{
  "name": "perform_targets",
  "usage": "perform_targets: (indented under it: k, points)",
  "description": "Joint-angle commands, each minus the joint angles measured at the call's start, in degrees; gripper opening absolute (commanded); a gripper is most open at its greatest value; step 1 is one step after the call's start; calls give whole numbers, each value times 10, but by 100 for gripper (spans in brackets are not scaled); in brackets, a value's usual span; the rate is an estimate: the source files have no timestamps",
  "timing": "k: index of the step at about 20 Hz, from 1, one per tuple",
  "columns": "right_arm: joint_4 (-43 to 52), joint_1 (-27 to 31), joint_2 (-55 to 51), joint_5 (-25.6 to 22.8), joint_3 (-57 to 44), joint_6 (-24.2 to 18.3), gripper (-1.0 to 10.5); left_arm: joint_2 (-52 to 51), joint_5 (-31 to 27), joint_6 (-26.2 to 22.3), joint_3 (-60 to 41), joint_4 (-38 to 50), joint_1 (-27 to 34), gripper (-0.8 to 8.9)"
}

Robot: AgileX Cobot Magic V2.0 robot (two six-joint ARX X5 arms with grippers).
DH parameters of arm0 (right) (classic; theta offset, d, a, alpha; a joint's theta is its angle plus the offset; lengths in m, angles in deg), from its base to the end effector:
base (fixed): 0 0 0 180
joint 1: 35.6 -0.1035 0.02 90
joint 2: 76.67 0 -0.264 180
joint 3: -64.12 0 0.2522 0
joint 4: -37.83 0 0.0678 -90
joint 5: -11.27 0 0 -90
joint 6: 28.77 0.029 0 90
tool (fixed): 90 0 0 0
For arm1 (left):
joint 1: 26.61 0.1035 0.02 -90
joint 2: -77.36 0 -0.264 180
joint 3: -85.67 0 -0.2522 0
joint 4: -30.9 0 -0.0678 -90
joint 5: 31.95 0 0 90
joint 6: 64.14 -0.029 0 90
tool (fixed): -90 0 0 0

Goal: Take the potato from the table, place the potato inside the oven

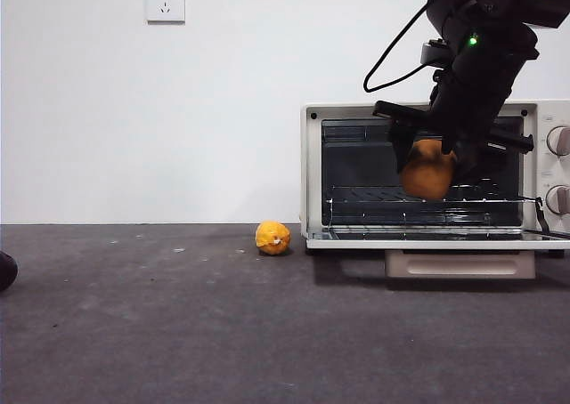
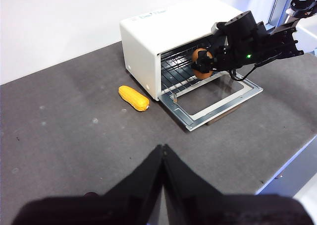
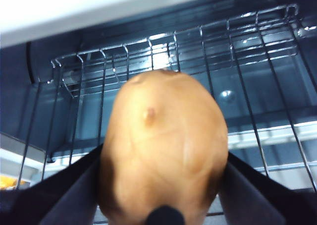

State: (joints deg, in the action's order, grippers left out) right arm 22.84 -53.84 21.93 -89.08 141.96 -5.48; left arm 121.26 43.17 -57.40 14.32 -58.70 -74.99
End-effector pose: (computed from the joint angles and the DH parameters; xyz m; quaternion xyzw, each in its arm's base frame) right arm 0.3563 0.1120 0.2189 0.1174 0.3045 0.0041 0.9452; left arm 0.0217 -0.0132 0.4744 0.0577 0.1994 -0.2702 0.9402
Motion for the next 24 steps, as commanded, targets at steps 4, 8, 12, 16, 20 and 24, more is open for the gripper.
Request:
perform_targets:
  k: [4, 8, 12, 16, 20, 24]
  points:
    - [14, 0, 10, -9, 0, 5, 241, 12, -2, 6, -3, 3, 1, -6]
    - [16, 0, 10, -22, 0, 5, 577, 26, -2, 6, -3, 2, 1, -6]
    - [26, -1, 10, -21, 0, 5, 577, 37, -2, 6, -3, 3, 1, -6]
    - [17, -2, 1, 0, 0, 12, 576, 42, -2, 6, -3, 2, 1, -6]
    - [-74, -14, -48, -2, 0, 14, 575, 42, -2, 5, -3, 2, 1, -6]
    - [-185, -33, -152, 5, 0, 9, 562, 51, -11, -19, -3, 3, 1, -5]
